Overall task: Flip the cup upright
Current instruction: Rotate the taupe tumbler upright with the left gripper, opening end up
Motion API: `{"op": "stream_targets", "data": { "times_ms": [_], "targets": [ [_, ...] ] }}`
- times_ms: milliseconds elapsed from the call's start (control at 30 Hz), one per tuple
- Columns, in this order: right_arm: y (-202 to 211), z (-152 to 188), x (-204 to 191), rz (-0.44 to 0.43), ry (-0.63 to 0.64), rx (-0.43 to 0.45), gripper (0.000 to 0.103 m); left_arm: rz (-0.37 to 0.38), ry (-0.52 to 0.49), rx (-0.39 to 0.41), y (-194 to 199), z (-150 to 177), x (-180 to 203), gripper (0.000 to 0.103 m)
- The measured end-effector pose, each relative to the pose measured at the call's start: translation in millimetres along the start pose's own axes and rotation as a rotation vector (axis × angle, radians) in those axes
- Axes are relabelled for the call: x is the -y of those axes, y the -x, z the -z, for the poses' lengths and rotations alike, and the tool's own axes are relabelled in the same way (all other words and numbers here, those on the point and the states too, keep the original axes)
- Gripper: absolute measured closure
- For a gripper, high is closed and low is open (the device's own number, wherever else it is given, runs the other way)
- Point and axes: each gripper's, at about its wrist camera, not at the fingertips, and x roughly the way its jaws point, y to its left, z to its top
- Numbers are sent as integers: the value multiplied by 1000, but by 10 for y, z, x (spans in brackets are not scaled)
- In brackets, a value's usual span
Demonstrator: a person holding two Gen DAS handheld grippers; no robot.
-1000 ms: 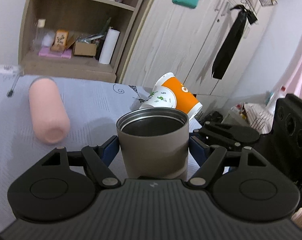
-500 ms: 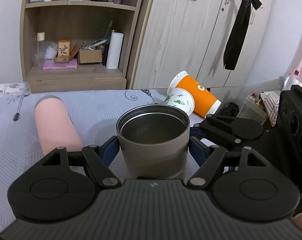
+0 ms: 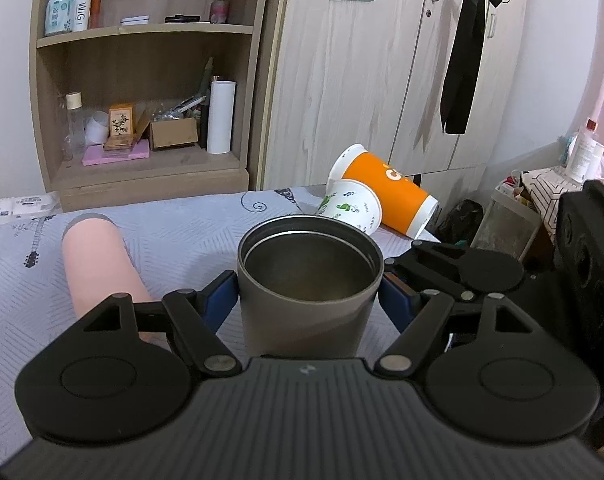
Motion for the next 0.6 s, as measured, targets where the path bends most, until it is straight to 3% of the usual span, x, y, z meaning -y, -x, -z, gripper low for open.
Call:
{"op": "stream_targets", "data": {
  "times_ms": [367,467,600],
  "targets": [
    [0,64,-147,61,63,-15,17,29,57,16,16,100,-20,23],
    [49,74,-179,65,64,-23,11,54,114,19,74,125,-104,15],
    [142,96,-186,76,53,-28,11,15,116,4,161,146,-105,11]
  ]
}}
